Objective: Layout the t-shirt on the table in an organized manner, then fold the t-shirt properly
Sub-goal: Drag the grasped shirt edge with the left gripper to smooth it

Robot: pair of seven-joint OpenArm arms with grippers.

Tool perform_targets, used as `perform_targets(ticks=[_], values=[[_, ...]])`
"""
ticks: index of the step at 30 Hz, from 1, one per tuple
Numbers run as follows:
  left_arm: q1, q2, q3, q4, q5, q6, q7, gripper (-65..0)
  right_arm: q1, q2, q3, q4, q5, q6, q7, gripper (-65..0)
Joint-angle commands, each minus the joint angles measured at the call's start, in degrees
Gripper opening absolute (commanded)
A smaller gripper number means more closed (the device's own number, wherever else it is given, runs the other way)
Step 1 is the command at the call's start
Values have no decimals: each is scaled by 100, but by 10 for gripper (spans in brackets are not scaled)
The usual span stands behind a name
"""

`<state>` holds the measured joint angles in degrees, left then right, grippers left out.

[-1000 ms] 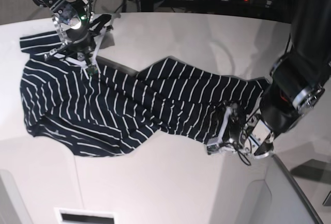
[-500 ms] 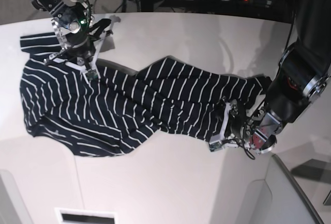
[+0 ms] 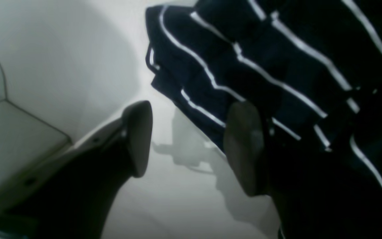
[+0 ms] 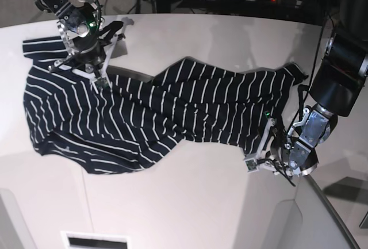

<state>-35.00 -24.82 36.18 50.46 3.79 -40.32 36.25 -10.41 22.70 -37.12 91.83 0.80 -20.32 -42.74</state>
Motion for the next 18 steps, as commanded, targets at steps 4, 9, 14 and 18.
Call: perform_targets(ticks=[4,9,14,18], values=[[-504,130,-124,-408,408,32,-16,-299,44,47,24,78,-93,-21,68,-650],[-908,403,-124,-1419,759,32,-482,-299,44,47,24,78,-84,-21,68,-650],[-1137,658,-115,-2096,794,32,-719,-303,35,47,24,78,-84,-21,68,-650],[-1119,772,-115,-2158,803,32,-719,-303,44,47,24,78,-84,-21,68,-650]])
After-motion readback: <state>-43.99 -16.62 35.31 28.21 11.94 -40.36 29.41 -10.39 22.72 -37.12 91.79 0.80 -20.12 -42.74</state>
